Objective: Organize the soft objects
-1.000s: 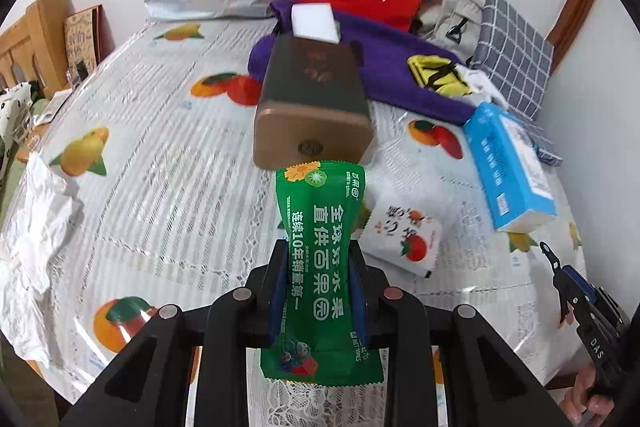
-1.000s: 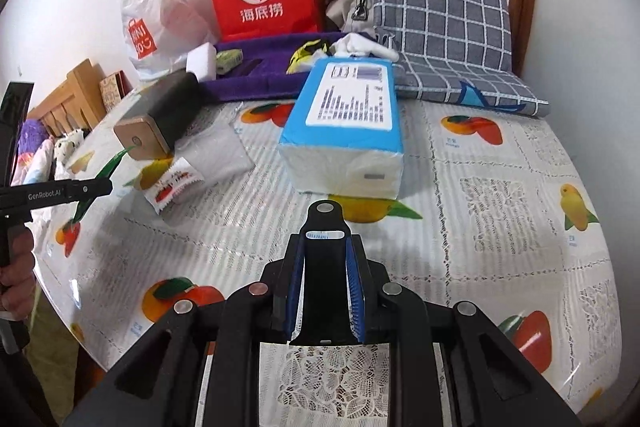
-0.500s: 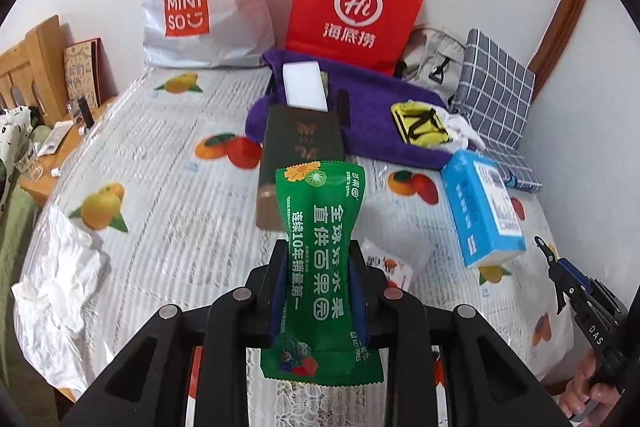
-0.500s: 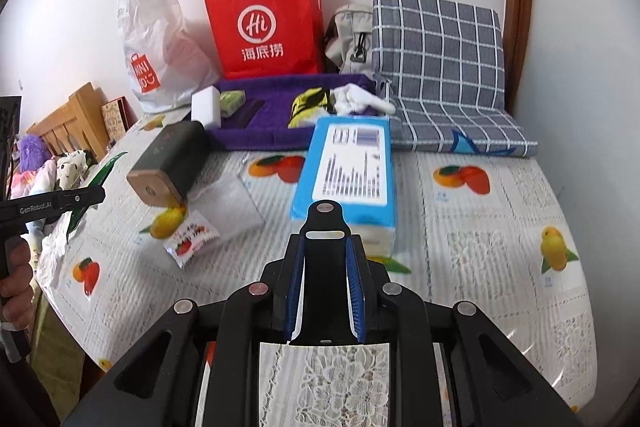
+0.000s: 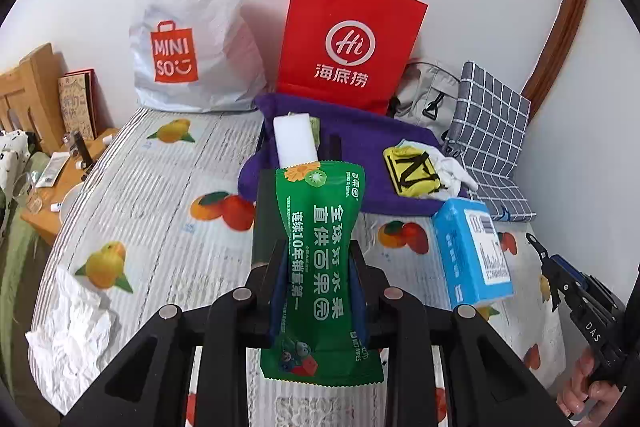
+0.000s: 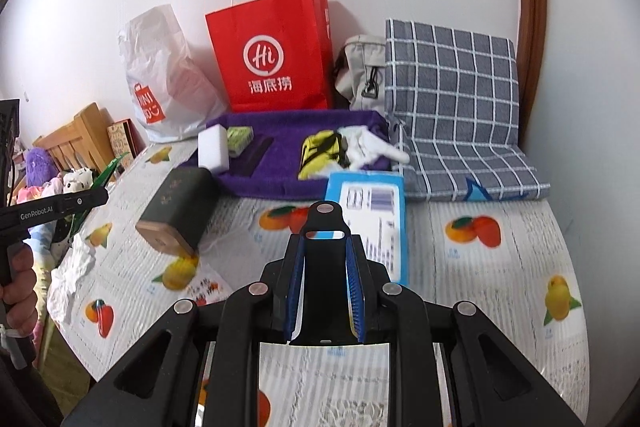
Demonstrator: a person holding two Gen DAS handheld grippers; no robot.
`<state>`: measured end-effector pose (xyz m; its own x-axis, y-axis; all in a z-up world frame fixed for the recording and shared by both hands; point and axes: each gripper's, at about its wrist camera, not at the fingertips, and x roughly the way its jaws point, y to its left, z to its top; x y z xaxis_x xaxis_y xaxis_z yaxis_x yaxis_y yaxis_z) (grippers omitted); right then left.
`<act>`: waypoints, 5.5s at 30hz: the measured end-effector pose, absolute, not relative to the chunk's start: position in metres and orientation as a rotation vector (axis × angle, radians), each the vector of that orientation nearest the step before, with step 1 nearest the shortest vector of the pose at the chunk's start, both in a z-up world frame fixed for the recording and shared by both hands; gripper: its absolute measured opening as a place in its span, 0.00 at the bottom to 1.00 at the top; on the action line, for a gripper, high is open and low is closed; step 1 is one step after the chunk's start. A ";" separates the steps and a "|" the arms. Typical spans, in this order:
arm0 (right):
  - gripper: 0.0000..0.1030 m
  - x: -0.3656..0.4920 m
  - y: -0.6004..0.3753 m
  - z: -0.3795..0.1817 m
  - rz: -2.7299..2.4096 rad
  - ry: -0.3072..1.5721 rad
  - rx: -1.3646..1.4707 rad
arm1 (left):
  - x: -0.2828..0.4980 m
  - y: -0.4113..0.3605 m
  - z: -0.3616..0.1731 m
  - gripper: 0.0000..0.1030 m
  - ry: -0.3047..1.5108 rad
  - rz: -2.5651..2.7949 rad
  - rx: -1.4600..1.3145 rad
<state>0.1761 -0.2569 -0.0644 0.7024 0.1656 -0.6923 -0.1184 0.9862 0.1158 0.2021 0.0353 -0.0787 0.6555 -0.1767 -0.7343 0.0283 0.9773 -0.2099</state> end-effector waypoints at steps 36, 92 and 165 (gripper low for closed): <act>0.21 0.327 -0.243 -0.037 0.173 0.705 0.064 | 0.339 0.011 -0.064 0.26 0.855 -0.160 -0.161; 0.22 0.450 -0.238 -0.151 0.275 0.987 0.029 | 0.451 -0.020 -0.162 0.28 1.105 -0.140 -0.119; 0.46 0.151 -0.118 -0.149 0.559 0.942 -0.030 | 0.199 0.060 -0.128 0.51 1.035 -0.124 -0.263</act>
<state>0.1506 -0.1179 -0.1493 0.4577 0.4406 -0.7723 -0.4661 0.8586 0.2135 0.1987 0.0598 -0.1275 0.5074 -0.2250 -0.8318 -0.0218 0.9617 -0.2734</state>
